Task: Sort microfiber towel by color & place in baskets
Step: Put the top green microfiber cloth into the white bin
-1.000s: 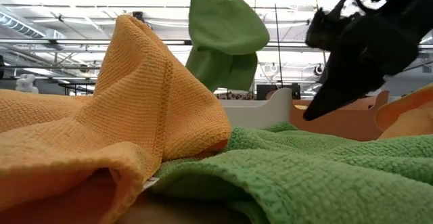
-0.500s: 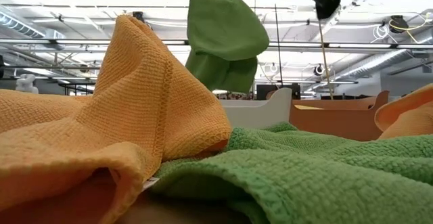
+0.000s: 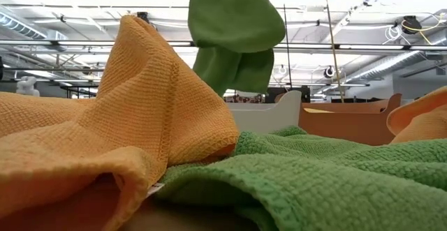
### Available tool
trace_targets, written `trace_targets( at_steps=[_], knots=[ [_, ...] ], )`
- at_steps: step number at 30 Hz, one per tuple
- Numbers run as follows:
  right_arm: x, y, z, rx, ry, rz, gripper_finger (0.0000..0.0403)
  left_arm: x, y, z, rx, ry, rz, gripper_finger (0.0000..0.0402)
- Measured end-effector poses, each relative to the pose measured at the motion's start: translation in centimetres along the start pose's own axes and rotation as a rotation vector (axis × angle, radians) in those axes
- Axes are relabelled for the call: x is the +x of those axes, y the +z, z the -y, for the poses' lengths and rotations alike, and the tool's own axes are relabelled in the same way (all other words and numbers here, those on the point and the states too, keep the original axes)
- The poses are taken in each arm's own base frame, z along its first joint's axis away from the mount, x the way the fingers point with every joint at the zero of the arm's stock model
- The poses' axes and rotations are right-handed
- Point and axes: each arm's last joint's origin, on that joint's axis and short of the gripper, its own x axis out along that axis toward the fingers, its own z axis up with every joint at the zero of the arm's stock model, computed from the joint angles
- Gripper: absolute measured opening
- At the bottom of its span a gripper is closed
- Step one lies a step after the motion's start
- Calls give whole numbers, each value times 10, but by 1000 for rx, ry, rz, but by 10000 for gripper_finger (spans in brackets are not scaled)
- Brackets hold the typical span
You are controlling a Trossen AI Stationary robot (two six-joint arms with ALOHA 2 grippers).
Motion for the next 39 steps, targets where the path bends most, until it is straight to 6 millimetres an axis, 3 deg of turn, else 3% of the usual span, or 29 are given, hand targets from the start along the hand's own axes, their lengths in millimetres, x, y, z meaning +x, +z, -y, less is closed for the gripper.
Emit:
trace_targets(
  at_steps=[3, 11, 14, 17, 23, 25, 31, 39],
  knots=[
    [8, 3, -1, -20, -88, -33, 368, -2, 3, 6, 6, -16, 17, 12],
    [40, -16, -9, 62, -23, -49, 363, -8, 18, 24, 12, -131, 143, 12],
    [44, -20, -9, 119, -37, -52, 335, -10, 20, 30, 19, -154, 153, 12],
    [43, -17, -9, 160, -39, -37, 268, -12, 22, 34, 23, -168, 160, 12],
    [43, -16, -11, 151, 40, -13, 60, -14, 23, 39, 29, -184, 168, 12],
    [43, -16, -12, 137, 69, -6, 19, -14, 24, 40, 29, -186, 168, 13],
    [39, -14, -14, 126, 71, -4, 13, -19, 15, 43, 18, -40, 5, 48],
    [23, -5, -15, 98, 33, 3, 5, -44, -9, 35, -117, 78, -268, 190]
  ],
)
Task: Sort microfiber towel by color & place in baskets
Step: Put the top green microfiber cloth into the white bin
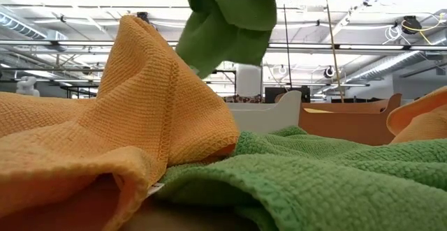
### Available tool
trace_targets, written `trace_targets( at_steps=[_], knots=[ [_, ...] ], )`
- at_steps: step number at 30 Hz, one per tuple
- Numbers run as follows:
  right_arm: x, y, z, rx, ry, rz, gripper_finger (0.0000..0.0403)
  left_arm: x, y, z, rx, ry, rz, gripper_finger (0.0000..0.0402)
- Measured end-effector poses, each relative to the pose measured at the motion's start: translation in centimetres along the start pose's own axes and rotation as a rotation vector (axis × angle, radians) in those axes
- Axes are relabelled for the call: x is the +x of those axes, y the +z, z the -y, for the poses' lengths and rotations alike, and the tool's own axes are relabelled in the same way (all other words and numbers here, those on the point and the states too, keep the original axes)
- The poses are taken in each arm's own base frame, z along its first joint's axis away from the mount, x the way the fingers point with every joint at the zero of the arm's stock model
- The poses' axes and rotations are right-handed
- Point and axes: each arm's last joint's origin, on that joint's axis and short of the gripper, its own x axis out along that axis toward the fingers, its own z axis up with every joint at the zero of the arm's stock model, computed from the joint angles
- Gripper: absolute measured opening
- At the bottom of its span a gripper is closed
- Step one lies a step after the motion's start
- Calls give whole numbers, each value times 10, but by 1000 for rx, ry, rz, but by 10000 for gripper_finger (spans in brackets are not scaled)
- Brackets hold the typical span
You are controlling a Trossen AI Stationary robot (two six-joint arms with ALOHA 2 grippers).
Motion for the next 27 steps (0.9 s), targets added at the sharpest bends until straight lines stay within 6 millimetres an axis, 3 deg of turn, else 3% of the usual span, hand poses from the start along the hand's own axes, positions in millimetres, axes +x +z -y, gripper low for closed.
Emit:
trace_targets(
  at_steps=[4, 12, 20, 27],
  knots=[
    [-8, 8, 2, 12, 16, 24, 3, -6, -13, -2, -76, -6, -113, 230],
    [-20, 27, 7, 63, 139, 97, 2, -1, -38, 20, -74, -44, -177, 237],
    [-22, 31, 5, 74, 302, 163, 6, 11, -48, 39, -26, -79, -48, 237],
    [-17, 30, 8, 72, 290, 158, 7, 11, -49, 56, 80, -119, 84, 237]
  ],
)
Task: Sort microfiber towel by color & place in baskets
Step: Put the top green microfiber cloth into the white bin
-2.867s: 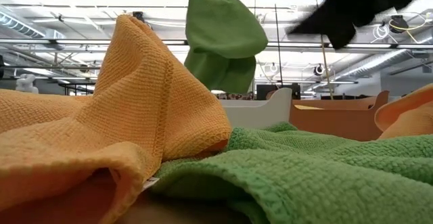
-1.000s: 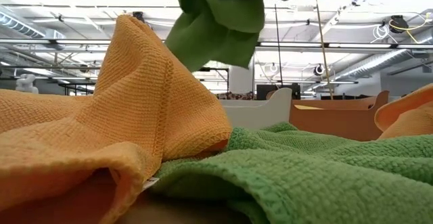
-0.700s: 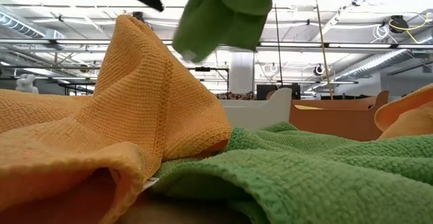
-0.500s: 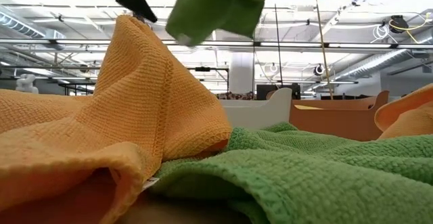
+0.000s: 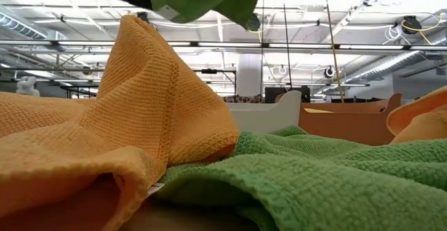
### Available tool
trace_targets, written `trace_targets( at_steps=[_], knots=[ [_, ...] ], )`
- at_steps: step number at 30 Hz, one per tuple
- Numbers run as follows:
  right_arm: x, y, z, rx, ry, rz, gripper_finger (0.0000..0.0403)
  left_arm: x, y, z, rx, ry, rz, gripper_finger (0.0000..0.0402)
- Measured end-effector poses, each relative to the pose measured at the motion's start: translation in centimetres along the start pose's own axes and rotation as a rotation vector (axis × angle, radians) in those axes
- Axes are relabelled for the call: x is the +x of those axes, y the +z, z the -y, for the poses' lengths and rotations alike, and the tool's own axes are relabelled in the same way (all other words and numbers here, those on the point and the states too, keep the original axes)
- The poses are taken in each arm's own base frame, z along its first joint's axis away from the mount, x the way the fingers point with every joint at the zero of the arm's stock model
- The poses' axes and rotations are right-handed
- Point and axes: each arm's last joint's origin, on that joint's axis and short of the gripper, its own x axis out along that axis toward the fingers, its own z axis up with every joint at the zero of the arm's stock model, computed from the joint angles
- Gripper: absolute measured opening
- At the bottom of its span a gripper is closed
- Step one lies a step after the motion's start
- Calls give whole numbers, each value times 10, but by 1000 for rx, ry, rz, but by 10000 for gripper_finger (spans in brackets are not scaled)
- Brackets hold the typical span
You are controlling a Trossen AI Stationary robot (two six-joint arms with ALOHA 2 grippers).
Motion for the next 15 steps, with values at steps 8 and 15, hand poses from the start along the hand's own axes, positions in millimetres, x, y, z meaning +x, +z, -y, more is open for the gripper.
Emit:
trace_targets(
  at_steps=[8, 15],
  knots=[
    [12, -10, 15, 63, -52, -62, 8, -13, 19, 17, 24, -45, 196, 237],
    [16, -13, 20, 108, -65, -75, 9, -7, 26, 15, 17, -11, 257, 237]
  ],
)
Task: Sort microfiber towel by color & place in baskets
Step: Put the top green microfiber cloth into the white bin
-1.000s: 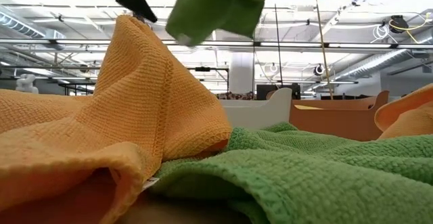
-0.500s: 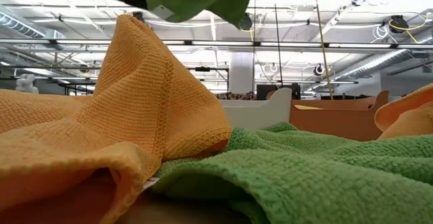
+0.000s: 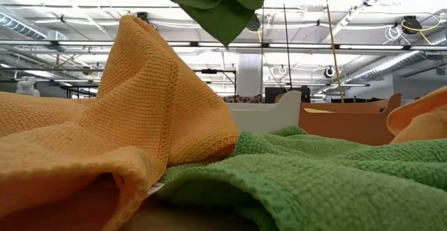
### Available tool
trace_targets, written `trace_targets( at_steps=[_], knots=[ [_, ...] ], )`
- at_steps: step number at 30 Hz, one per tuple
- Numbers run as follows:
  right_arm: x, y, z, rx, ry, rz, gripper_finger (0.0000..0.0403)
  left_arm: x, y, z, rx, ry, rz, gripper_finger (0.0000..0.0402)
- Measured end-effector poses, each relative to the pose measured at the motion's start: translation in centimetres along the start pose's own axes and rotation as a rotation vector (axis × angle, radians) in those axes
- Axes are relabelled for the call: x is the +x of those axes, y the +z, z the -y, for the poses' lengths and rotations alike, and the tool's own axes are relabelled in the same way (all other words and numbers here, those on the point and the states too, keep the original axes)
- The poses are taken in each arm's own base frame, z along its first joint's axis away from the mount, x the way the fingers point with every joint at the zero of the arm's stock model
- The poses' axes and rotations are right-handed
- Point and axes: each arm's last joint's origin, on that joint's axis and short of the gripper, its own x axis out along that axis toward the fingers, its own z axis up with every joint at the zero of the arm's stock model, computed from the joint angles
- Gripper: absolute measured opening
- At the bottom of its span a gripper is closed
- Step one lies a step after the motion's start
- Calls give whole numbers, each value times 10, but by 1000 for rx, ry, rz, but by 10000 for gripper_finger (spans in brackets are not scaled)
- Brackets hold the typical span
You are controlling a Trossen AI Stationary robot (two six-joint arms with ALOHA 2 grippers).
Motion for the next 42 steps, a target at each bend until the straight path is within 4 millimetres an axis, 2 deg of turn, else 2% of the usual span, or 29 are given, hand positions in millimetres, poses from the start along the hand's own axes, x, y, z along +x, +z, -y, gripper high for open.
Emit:
trace_targets(
  at_steps=[6, 9, 13, 21, 24, 27, 31, 34, 38, 42],
  knots=[
    [0, -7, -1, 43, 27, -62, 11, 6, 4, -10, -22, 54, 47, 237],
    [0, -10, -2, 119, 68, -84, 30, 8, 6, -15, -35, 79, 71, 237],
    [2, -9, -1, 178, 99, -80, 85, 14, 4, -20, -30, 103, 68, 237],
    [2, -8, -2, 219, 144, -77, 221, 28, -3, -21, -14, 122, 44, 237],
    [2, -8, -2, 221, 149, -75, 257, 28, -1, -21, -5, 125, 56, 237],
    [3, -8, -1, 223, 163, -74, 277, 28, -1, -21, -8, 125, 62, 237],
    [7, -9, 4, 231, 150, -76, 272, 28, 0, -21, -11, 95, 82, 237],
    [9, -9, 7, 234, 140, -73, 245, 28, 1, -20, -10, 76, 88, 237],
    [10, -9, 8, 234, 137, -71, 180, 28, 1, -20, 6, 77, 90, 237],
    [12, -9, 9, 229, 180, -73, 90, 28, 1, -20, 11, 57, 97, 237]
  ],
)
